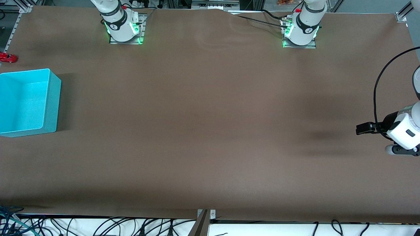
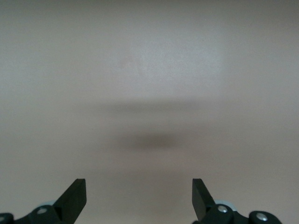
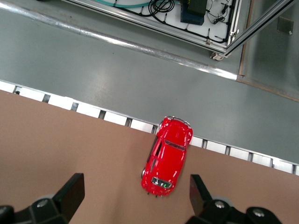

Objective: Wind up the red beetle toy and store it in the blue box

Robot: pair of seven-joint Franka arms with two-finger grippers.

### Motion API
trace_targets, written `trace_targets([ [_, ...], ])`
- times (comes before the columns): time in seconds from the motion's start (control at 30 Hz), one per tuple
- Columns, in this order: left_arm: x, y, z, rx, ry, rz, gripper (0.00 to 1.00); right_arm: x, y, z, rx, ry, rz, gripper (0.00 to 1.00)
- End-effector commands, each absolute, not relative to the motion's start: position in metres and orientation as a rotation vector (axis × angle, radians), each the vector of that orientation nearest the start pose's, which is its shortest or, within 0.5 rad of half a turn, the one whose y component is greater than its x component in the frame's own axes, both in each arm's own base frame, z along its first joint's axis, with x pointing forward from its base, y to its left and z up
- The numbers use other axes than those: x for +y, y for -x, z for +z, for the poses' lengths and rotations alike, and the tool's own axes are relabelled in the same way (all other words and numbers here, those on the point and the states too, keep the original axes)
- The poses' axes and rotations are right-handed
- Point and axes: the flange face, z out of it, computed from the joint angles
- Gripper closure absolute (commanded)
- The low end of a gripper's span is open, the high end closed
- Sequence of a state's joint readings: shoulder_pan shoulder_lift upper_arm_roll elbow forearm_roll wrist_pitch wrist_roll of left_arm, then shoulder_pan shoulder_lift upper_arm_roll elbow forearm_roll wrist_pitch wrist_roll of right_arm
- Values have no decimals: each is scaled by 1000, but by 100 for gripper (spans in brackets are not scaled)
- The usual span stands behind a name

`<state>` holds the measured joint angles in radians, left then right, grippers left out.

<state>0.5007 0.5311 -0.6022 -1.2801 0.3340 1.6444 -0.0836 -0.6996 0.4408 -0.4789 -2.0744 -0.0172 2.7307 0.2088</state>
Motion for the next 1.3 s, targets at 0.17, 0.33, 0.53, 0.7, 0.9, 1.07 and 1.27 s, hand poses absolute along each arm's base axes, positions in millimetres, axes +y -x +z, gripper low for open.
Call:
trace_targets([
  [0.17,53,-686,481,43,3062,120,0,-569,-236,238,2111,2707,-268,0],
  [0.33,53,-686,481,43,3064,120,0,-573,-229,231,2125,2698,-279,0],
  [0.53,53,-686,481,43,3064,120,0,-578,-215,222,2155,2683,-268,0],
  [0.7,52,-686,481,45,3065,120,0,-580,-206,215,2173,2675,-257,0],
  [0.9,47,-687,480,54,3066,122,0,-581,-201,209,2173,2659,-250,0],
  [1.07,46,-687,480,57,3067,122,0,-582,-200,203,2173,2658,-250,0],
  [1.27,46,-687,479,57,3068,124,0,-589,-197,192,2180,2661,-273,0],
])
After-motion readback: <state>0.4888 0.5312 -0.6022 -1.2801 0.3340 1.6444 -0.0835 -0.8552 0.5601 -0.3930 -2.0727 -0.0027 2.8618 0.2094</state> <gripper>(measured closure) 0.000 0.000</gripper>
